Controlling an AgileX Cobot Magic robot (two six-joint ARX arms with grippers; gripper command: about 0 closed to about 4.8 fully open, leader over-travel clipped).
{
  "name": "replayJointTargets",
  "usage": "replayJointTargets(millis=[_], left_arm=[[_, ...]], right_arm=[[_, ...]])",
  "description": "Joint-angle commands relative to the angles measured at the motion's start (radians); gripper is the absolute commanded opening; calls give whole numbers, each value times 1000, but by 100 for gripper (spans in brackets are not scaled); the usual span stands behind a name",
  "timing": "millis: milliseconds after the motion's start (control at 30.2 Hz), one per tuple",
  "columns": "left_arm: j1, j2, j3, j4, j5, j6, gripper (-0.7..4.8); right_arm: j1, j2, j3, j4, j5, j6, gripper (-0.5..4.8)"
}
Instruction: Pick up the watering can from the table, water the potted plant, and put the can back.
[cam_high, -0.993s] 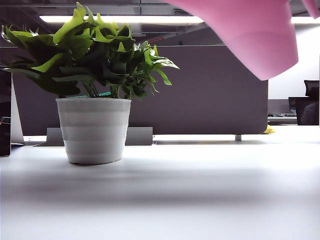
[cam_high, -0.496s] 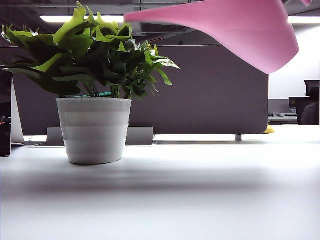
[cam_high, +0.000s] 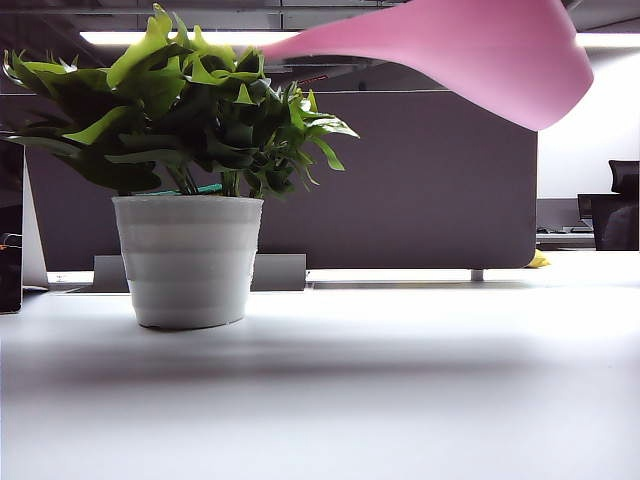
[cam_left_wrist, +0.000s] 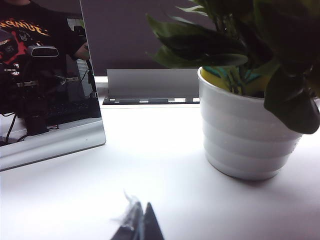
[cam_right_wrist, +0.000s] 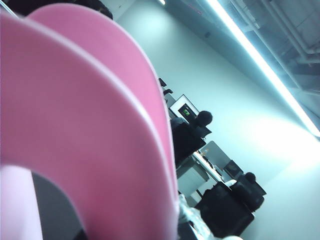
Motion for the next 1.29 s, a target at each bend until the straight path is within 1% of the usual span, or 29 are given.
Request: replayJointTargets(millis=[33,99,1092,1158,1290], left_arm=[[0,1,1,7,0,-3,-5],[0,1,1,7,0,-3,-5],[0,1,1,7,0,-3,-5],[0,1,1,7,0,-3,-5],[0,1,1,7,0,-3,-5]], right_arm=[[0,-16,22,126,12,10,-6],[0,-16,22,127,27,6,-6],[0,-16,22,137,31,5,-6],[0,-16,22,129,34,19,-6],[0,-16,21,75,102,121,-5]])
